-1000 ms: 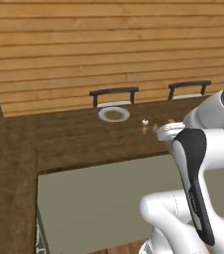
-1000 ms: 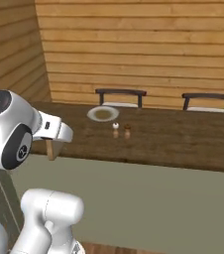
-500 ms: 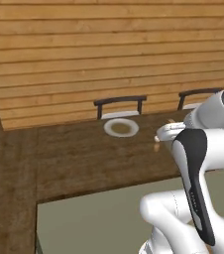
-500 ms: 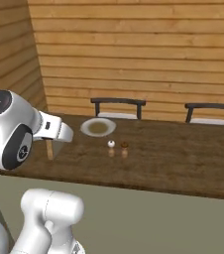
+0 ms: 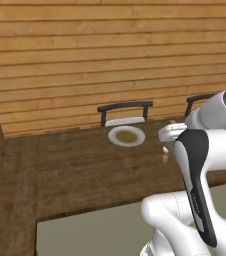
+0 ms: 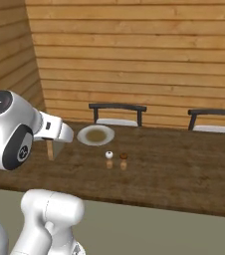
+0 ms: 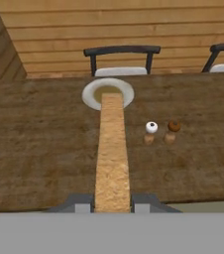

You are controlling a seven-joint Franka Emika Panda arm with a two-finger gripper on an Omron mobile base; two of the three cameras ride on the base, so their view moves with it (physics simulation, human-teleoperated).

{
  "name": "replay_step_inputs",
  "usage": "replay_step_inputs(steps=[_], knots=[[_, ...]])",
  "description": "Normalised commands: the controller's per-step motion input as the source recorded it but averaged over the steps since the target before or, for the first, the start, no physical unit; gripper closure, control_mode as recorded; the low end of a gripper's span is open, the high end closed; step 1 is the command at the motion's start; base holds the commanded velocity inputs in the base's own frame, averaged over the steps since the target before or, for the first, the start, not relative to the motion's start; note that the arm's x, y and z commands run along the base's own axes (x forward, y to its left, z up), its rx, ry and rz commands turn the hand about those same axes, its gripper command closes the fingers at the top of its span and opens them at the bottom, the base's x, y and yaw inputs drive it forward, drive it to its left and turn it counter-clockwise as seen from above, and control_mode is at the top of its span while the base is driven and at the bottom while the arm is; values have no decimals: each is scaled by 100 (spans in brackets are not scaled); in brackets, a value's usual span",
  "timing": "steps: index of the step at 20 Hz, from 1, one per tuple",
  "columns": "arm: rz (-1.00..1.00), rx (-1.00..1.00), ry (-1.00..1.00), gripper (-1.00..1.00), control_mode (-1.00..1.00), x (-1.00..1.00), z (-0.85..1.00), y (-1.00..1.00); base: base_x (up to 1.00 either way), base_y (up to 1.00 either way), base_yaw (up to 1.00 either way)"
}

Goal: Start the toaster. Once the lever pops up, take the bread to the plate on the dining counter.

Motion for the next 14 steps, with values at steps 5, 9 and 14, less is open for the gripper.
replay_step_inputs(steps=[5,9,14], knots=[[0,0,0,100,100,0,0,0,42,0,5],[0,0,0,100,100,0,0,0,54,0,5],[0,0,0,100,-100,8,0,0,27,0,2]])
